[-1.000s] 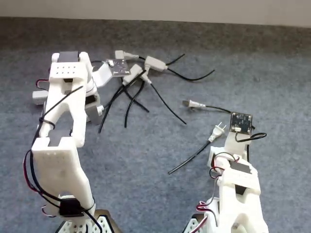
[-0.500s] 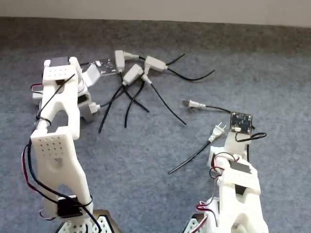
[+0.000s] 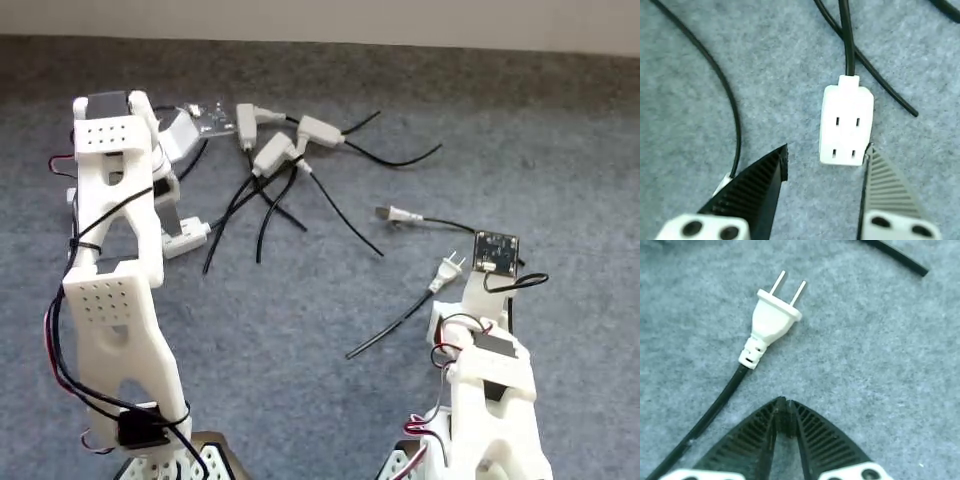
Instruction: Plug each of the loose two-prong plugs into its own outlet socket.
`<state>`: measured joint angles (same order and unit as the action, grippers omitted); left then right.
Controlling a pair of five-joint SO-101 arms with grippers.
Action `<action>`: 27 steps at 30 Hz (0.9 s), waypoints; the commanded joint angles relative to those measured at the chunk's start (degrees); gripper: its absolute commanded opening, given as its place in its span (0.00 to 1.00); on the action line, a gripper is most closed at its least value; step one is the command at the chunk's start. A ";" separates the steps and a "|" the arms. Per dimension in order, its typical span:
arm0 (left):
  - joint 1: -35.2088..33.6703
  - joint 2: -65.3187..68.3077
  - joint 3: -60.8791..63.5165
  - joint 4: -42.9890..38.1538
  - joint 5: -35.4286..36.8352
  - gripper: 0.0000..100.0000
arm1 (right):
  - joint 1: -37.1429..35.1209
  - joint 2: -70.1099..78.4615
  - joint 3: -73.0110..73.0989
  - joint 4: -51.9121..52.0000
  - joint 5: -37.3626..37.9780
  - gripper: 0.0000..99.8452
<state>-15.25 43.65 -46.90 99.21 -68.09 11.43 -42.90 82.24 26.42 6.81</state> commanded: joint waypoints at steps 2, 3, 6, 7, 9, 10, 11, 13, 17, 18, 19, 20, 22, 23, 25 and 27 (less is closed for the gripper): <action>-0.57 -0.13 -2.86 1.23 -0.44 0.23 | -0.75 -0.40 -0.13 -1.10 -0.26 0.01; -0.40 0.04 -2.33 1.23 -0.44 0.23 | -0.75 -0.40 -0.13 -1.10 -0.26 0.01; 0.40 2.51 -1.71 1.14 -0.44 0.23 | -0.75 -0.40 -0.13 -1.10 -0.26 0.01; 0.57 3.65 -1.71 1.14 -0.44 0.23 | -0.75 -0.40 -0.13 -1.10 -0.26 0.01; 0.84 5.76 -1.80 1.14 -0.44 0.23 | -0.75 -0.40 -0.13 -1.10 -0.26 0.01; 0.92 6.64 -1.80 1.14 -0.44 0.23 | -0.75 -0.40 -0.13 -1.10 -0.26 0.01; 0.92 7.52 -1.80 0.53 -0.44 0.23 | -0.75 -0.40 -0.13 -1.10 -0.26 0.01; 0.75 8.84 -1.80 -1.67 -0.44 0.23 | -0.75 -0.40 -0.13 -1.10 -0.26 0.01; 0.57 10.42 -1.80 -2.90 -0.44 0.23 | -0.75 -0.40 -0.13 -1.10 -0.26 0.01; 0.84 10.42 -1.80 -2.90 -0.35 0.22 | -0.75 -0.40 -0.13 -1.10 -0.26 0.01; 0.92 10.51 -1.71 -2.90 -0.35 0.20 | -0.75 -0.40 -0.13 -1.10 -0.26 0.01; 1.19 10.51 -1.71 -2.90 -0.35 0.16 | -0.75 -0.40 -0.13 -1.10 -0.26 0.01; 1.80 10.59 -1.54 -2.90 -0.35 0.07 | -0.75 -0.40 -0.13 -1.10 -0.26 0.01; 1.98 10.59 -1.45 -2.81 -0.18 0.02 | -0.75 -0.40 -0.13 -1.10 -0.26 0.01; 2.07 10.68 -1.27 -1.76 0.00 0.02 | -0.75 -0.40 -0.13 -1.10 -0.26 0.01; 2.15 10.51 -1.36 0.97 0.00 0.01 | -0.75 -0.40 -0.13 -1.10 -0.26 0.01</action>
<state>-14.46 54.55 -47.87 97.89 -68.00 11.43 -42.90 82.24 26.42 6.73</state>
